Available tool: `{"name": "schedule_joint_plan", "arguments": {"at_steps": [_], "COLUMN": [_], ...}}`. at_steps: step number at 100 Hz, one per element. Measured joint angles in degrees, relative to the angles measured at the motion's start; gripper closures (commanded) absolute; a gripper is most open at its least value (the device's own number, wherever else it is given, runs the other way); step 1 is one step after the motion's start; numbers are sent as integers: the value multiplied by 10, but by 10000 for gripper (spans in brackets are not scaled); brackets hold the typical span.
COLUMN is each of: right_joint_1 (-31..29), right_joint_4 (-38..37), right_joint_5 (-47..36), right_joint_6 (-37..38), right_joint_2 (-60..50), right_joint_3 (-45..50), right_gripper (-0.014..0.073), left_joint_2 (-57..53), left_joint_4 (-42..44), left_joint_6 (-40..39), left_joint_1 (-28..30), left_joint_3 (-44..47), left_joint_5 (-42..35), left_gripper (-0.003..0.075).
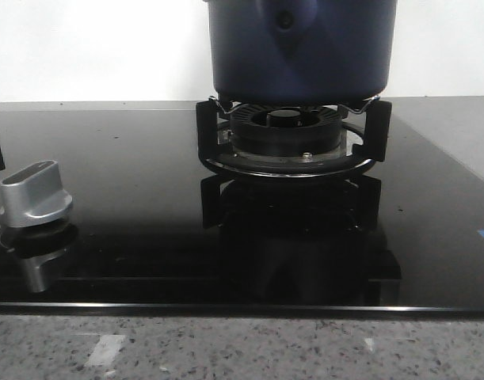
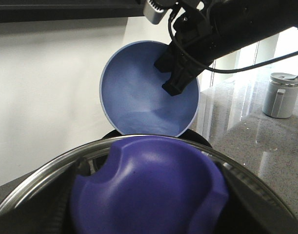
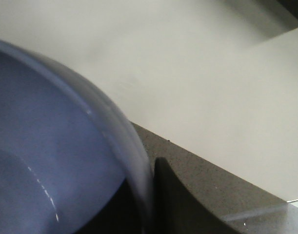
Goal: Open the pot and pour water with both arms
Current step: 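Tilt the bowl with the right gripper, pouring water into the pot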
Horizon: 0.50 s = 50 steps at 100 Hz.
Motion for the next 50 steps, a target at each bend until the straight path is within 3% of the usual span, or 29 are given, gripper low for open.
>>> {"name": "schedule_joint_plan", "arguments": {"at_steps": [50], "right_joint_1": [0], "right_joint_4": [-69], "right_joint_5": [-33], "right_joint_6": [28], "right_joint_2": [0], "right_joint_3": [0], "right_gripper": [639], "left_joint_2": [0], "left_joint_4": [0], "left_joint_6": [0], "left_joint_1": [0], "left_joint_3": [0], "left_joint_5": [-9], "left_gripper": [384]}}
